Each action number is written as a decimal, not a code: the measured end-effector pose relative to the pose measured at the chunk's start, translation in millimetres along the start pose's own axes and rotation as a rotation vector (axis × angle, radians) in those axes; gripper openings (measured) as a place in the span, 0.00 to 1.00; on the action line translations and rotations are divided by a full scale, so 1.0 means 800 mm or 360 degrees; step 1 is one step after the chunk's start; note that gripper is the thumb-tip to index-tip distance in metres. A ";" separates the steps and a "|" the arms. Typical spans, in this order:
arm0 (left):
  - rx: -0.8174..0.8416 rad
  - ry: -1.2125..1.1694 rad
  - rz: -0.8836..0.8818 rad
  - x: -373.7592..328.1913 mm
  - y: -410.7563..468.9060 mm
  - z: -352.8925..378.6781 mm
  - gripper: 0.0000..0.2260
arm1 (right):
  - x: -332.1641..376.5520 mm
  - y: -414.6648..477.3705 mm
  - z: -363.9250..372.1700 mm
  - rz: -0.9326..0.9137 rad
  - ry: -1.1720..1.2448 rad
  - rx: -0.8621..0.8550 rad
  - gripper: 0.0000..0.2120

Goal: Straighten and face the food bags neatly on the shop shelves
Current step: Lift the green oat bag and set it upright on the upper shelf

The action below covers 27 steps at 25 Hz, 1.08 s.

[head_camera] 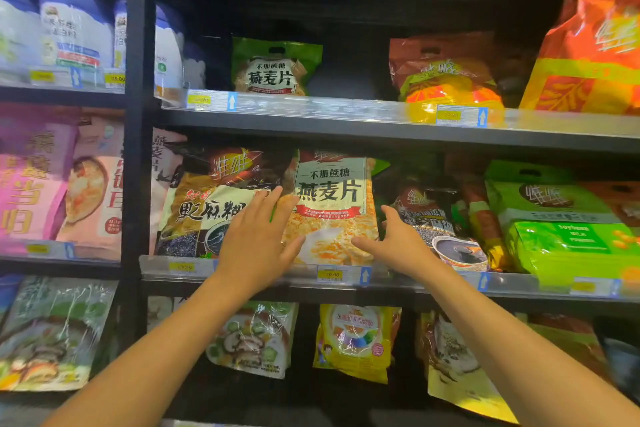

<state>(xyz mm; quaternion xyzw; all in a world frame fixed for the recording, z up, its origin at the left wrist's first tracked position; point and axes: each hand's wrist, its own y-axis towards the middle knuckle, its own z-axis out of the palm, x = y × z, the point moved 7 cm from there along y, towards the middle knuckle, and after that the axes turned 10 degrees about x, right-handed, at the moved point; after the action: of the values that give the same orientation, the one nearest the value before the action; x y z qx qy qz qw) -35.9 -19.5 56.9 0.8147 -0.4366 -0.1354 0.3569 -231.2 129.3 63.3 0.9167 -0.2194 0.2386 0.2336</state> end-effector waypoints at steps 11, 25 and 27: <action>0.0010 -0.0030 -0.0071 0.036 0.031 0.033 0.30 | -0.019 0.069 0.034 -0.0114 0.0552 0.0333 0.12; 0.0004 -0.0213 -0.0061 0.049 0.031 0.037 0.28 | -0.015 0.093 -0.024 -0.0069 0.0445 -0.0076 0.11; 0.0009 -0.0241 -0.0066 0.051 0.033 0.037 0.27 | -0.012 0.096 -0.037 -0.0078 0.0349 -0.0120 0.14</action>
<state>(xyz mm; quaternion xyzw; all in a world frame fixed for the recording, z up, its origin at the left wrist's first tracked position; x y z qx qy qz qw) -43.6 -75.7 58.2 0.8120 -0.4458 -0.2027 0.3176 -288.4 87.0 106.1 0.8808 -0.1790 0.3233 0.2961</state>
